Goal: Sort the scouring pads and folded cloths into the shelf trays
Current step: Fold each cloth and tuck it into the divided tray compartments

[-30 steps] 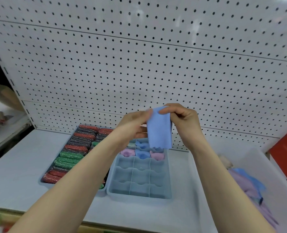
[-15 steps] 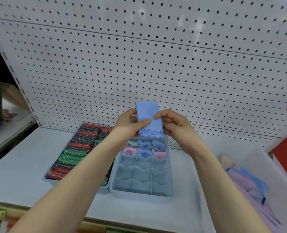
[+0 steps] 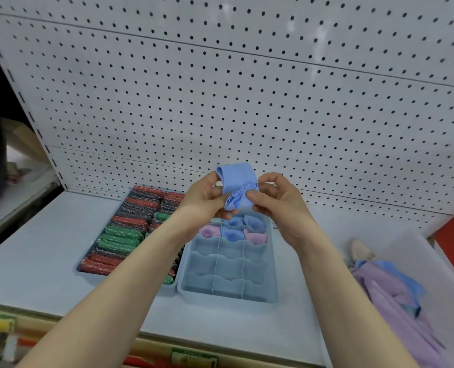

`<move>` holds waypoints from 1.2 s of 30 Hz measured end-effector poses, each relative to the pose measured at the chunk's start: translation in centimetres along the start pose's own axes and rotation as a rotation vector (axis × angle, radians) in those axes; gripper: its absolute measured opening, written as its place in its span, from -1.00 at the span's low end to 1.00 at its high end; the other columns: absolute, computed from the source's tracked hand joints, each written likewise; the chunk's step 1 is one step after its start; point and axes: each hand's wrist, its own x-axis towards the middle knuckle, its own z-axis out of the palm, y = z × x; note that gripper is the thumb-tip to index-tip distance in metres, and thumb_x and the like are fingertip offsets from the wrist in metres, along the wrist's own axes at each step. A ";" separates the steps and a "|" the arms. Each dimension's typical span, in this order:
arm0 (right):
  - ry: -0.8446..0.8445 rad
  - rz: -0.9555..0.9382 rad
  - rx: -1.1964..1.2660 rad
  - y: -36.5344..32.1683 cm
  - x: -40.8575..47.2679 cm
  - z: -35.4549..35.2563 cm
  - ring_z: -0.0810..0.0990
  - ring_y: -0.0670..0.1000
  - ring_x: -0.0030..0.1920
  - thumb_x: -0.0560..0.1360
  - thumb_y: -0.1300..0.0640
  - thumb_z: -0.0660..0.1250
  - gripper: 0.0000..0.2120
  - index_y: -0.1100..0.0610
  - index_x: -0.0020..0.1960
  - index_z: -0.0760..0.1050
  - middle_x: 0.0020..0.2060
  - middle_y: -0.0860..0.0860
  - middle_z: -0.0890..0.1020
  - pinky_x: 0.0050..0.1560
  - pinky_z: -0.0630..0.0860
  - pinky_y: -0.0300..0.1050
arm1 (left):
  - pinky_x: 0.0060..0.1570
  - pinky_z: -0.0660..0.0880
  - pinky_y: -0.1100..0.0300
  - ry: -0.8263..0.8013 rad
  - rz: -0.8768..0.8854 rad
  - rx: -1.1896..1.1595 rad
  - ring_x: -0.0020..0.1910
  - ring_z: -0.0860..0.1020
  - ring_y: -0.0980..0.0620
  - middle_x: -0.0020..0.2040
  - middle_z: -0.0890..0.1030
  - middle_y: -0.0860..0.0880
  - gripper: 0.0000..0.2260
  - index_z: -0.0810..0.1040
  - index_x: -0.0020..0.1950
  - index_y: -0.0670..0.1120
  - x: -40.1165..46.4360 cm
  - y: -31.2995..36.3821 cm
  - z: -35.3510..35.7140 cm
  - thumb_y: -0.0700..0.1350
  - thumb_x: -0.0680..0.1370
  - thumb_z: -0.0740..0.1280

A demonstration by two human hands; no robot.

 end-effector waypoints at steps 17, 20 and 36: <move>-0.146 0.254 0.216 3.9 -1.5 1.8 0.62 0.01 -0.13 0.55 0.28 0.31 -0.75 0.27 0.22 0.56 -0.07 0.08 0.68 -0.08 0.58 -0.14 | -0.08 0.62 -0.21 0.043 0.034 0.010 -0.06 0.68 -0.17 0.05 0.65 -0.07 -0.75 0.59 0.12 0.10 -1.6 -4.1 -2.9 -0.15 0.49 0.43; -0.083 0.193 0.220 5.0 -1.8 2.6 0.62 0.07 -0.03 0.52 0.38 0.30 -0.78 0.22 0.10 0.60 -0.02 0.10 0.68 0.06 0.54 -0.02 | -0.11 0.65 0.02 0.021 0.036 0.030 -0.06 0.68 -0.05 0.01 0.66 -0.02 -0.80 0.63 0.01 0.00 -2.0 -5.1 -3.7 -0.29 0.56 0.34; -0.068 0.305 -0.211 9.3 -1.7 5.9 0.63 -0.06 -0.17 0.51 0.21 0.43 -0.89 0.02 -0.03 0.67 -0.18 0.06 0.67 -0.12 0.60 -0.22 | -0.01 0.61 0.07 0.007 -0.050 0.344 -0.07 0.64 0.00 0.06 0.65 0.11 -0.78 0.59 0.07 0.05 -1.9 -9.5 -7.9 -0.15 0.48 0.47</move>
